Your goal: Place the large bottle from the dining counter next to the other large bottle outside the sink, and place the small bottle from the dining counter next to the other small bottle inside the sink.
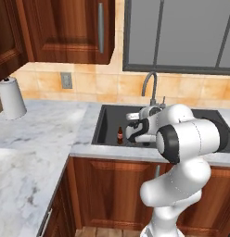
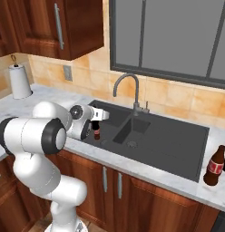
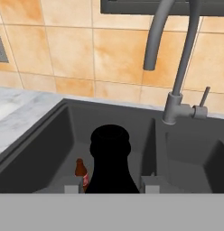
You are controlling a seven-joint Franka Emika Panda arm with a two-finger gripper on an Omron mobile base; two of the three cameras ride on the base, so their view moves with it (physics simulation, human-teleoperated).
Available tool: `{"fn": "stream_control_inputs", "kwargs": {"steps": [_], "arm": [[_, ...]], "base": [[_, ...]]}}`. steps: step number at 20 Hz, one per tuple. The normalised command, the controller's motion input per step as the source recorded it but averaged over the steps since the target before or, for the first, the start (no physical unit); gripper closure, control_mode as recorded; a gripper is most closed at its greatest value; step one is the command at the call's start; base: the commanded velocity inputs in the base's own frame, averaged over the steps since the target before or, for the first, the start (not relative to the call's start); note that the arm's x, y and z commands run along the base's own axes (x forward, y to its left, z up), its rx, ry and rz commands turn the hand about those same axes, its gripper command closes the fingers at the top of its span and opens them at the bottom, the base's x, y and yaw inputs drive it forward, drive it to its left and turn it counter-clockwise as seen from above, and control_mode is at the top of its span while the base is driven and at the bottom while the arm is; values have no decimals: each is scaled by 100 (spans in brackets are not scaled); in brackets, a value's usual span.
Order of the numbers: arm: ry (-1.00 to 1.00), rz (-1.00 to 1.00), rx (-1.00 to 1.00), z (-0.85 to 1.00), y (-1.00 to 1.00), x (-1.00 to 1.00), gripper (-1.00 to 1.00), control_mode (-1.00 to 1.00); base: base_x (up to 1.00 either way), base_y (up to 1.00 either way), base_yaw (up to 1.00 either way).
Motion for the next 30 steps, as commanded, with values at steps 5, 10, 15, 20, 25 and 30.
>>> {"fn": "stream_control_inputs", "kwargs": {"steps": [5, 10, 15, 20, 25, 30], "arm": [[0, 0, 0, 0, 0, 0, 100, 100], [0, 0, 0, 0, 0, 0, 100, 100], [0, 0, 0, 0, 0, 0, 100, 100], [0, 0, 0, 0, 0, 0, 100, 100], [0, 0, 0, 0, 0, 0, 100, 100], [0, 0, 0, 0, 0, 0, 100, 100]], "base": [[29, 13, -1], [33, 11, -3], [29, 11, -4], [34, 9, -4], [45, 10, -6], [38, 13, -5]]}}
